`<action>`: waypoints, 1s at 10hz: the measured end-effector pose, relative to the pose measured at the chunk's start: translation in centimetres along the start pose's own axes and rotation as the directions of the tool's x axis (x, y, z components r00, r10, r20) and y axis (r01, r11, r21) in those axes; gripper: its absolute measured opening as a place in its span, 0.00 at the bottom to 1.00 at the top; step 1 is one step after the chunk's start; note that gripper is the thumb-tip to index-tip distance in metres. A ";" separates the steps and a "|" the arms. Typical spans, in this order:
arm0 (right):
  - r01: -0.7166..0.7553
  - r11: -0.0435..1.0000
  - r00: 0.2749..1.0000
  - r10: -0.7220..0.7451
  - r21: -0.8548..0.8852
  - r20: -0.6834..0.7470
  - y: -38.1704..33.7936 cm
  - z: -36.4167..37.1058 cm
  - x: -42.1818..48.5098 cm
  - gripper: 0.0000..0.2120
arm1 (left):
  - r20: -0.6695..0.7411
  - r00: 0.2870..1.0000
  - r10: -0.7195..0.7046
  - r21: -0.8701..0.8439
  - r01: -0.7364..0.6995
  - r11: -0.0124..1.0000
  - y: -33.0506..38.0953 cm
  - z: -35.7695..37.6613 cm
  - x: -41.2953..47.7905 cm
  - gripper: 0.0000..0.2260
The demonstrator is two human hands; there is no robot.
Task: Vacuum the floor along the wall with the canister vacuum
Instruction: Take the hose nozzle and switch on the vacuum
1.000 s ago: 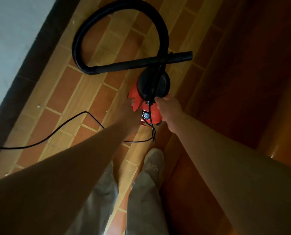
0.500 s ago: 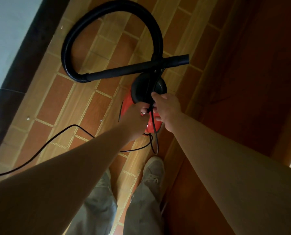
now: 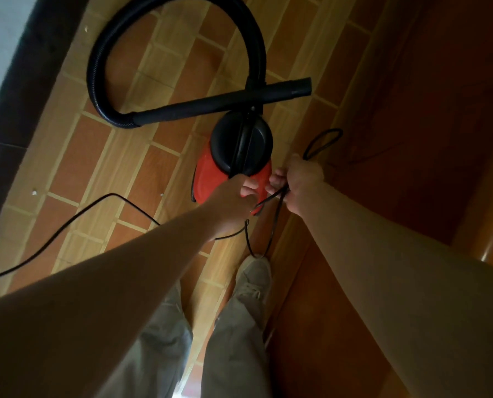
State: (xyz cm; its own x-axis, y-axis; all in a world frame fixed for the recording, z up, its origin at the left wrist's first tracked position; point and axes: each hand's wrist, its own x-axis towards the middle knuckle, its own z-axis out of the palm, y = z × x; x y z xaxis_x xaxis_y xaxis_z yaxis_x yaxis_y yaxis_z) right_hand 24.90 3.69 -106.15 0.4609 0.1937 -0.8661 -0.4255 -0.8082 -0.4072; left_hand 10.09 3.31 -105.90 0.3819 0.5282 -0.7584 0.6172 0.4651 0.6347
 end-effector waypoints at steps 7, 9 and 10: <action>0.389 0.211 0.920 -0.044 -0.897 0.389 6.7 -1.1 3.4 0.12 | 0.049 0.990 -0.129 0.125 0.122 0.985 -6.3 1.6 1.4 0.25; 0.290 0.137 0.923 0.221 -0.947 0.314 9.0 -2.8 1.8 0.17 | 0.058 0.980 -0.189 0.216 0.172 0.961 -8.7 0.1 0.9 0.26; 0.297 0.107 0.909 0.274 -0.949 0.315 11.0 -3.0 1.4 0.18 | 0.094 0.975 -0.202 0.287 0.168 0.943 -9.8 0.0 0.0 0.26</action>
State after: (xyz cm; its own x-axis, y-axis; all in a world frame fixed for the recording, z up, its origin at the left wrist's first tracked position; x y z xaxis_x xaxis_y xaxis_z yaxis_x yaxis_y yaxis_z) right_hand 23.15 -6.59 -110.96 0.0571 0.1294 -0.9899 0.8304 -0.5566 -0.0249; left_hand 4.05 -1.28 -112.16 0.3123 0.3539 -0.8816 0.8436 0.3235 0.4287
